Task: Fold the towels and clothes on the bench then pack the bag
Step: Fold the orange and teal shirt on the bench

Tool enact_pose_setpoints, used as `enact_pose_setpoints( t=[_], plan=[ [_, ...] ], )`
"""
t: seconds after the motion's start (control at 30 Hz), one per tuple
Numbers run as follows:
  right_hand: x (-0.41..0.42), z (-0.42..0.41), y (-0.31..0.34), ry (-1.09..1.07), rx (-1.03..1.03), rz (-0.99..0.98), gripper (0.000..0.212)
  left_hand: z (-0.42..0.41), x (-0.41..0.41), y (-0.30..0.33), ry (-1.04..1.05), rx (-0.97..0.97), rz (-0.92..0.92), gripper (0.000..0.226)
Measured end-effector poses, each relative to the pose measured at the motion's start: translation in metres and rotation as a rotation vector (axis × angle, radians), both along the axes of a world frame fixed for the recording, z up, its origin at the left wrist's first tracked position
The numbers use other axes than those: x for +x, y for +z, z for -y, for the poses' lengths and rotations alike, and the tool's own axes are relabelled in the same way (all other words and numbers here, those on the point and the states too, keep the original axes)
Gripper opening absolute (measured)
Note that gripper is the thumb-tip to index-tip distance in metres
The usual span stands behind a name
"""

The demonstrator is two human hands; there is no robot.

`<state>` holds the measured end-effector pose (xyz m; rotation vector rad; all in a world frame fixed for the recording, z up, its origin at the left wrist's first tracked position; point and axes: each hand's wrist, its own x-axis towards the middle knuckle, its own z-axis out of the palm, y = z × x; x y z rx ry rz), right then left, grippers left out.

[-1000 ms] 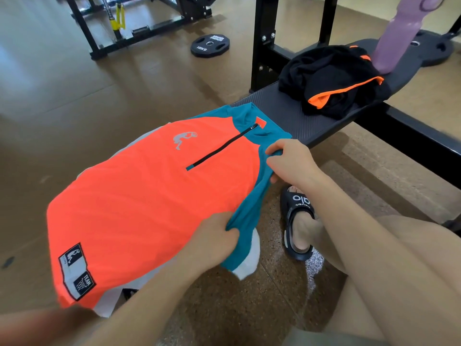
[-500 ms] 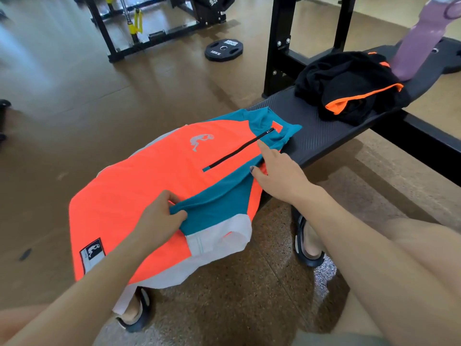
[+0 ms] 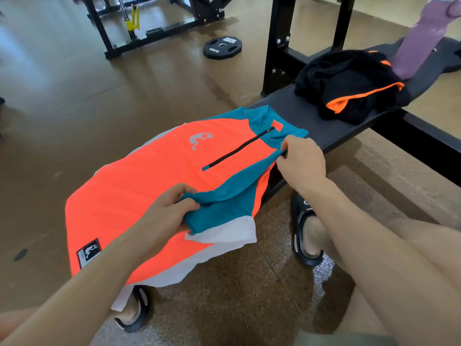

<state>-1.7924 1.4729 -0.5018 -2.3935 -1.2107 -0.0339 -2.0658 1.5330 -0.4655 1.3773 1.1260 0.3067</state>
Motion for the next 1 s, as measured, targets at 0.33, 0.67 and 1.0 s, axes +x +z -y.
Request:
enact_pose_setpoints(
  t=[0.33,0.67,1.0],
  plan=[
    [0.041,0.002,0.021,0.06,-0.199,-0.068,0.014,0.006,0.007,0.008,-0.4,0.066,-0.032,0.029],
    [0.061,-0.006,0.001,0.276,-0.192,-0.279,0.01,-0.019,0.015,-0.026,0.2,0.062,-0.087,0.022],
    [0.047,-0.024,-0.015,0.157,-0.159,-0.079,0.015,-0.027,0.009,-0.043,0.023,0.224,-0.301,0.023]
  ],
)
